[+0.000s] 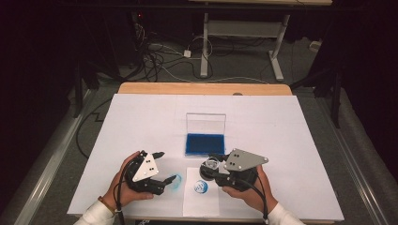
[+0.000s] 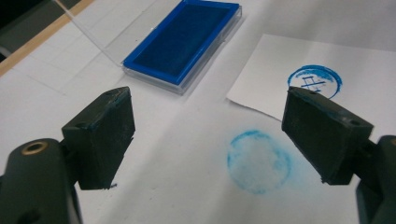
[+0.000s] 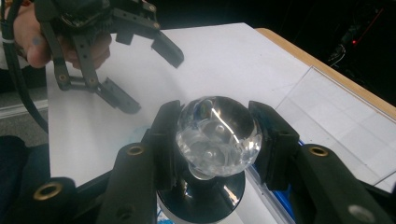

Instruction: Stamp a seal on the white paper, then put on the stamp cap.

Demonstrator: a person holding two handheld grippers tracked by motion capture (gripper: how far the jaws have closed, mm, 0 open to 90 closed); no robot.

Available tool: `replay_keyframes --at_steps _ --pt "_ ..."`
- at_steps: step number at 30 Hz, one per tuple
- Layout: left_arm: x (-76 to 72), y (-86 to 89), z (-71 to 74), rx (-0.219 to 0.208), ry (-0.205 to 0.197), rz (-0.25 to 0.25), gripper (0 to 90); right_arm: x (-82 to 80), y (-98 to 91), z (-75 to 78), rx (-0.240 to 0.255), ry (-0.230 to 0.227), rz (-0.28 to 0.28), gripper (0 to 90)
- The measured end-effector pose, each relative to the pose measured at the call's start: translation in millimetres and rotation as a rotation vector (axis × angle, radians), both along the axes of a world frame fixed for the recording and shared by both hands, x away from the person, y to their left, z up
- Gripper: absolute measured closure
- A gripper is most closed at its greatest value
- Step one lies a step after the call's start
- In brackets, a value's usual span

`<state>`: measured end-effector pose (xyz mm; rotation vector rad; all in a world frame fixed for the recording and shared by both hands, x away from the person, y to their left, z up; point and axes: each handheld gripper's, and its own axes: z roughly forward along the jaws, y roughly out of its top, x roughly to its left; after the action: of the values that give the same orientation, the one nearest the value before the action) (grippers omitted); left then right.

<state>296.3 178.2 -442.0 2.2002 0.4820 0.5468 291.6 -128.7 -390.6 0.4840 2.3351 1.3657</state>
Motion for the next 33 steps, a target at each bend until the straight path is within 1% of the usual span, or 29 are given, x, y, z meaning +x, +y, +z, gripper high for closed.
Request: replay_keyframes --at_steps 5,10,13,14,15,16,17,19,22,26,28,33 --pt "-0.5 12.1 -1.3 0.005 -0.002 0.015 16.5 2.6 -2.5 -0.1 -0.002 0.007 -0.009 57.0" --pt "-4.2 26.8 -3.9 0.008 -0.014 0.046 17.1 3.7 -6.5 2.3 0.005 0.004 -0.022 56.9" --pt "-6.6 35.8 -7.2 -0.005 -0.007 0.063 16.9 4.1 -8.9 3.6 0.006 -0.002 -0.031 56.9" --pt "-7.5 38.0 -8.4 -0.002 -0.007 0.073 16.9 4.2 -9.5 3.8 0.009 0.000 -0.030 57.0" --pt "-7.9 40.6 -9.7 -0.013 0.002 0.079 16.9 4.3 -9.8 3.8 0.008 0.000 -0.032 56.9" --pt "-7.9 43.9 -11.0 -0.036 0.019 0.084 16.9 4.3 -10.0 3.8 0.007 -0.001 -0.034 57.0" --pt "-8.0 46.6 -12.2 -0.040 0.026 0.094 16.9 4.6 -10.1 3.6 0.007 0.001 -0.033 56.9" --pt "-8.9 50.6 -14.0 -0.030 0.022 0.110 16.7 4.9 -9.8 3.2 0.003 0.000 -0.033 57.0" --pt "-11.4 55.3 -16.2 -0.032 0.024 0.116 16.7 5.4 -9.4 2.6 0.002 0.004 -0.032 56.9" --pt "-15.1 58.7 -19.7 -0.018 0.028 0.119 16.6 6.4 -9.3 2.1 -0.006 0.007 -0.036 56.9" --pt "-16.0 60.4 -20.7 -0.023 0.033 0.123 16.6 7.0 -9.0 2.3 -0.005 0.008 -0.035 56.9" --pt "-17.3 61.2 -21.8 -0.017 0.039 0.125 16.5 8.7 -8.9 1.1 -0.007 0.013 -0.037 57.0"
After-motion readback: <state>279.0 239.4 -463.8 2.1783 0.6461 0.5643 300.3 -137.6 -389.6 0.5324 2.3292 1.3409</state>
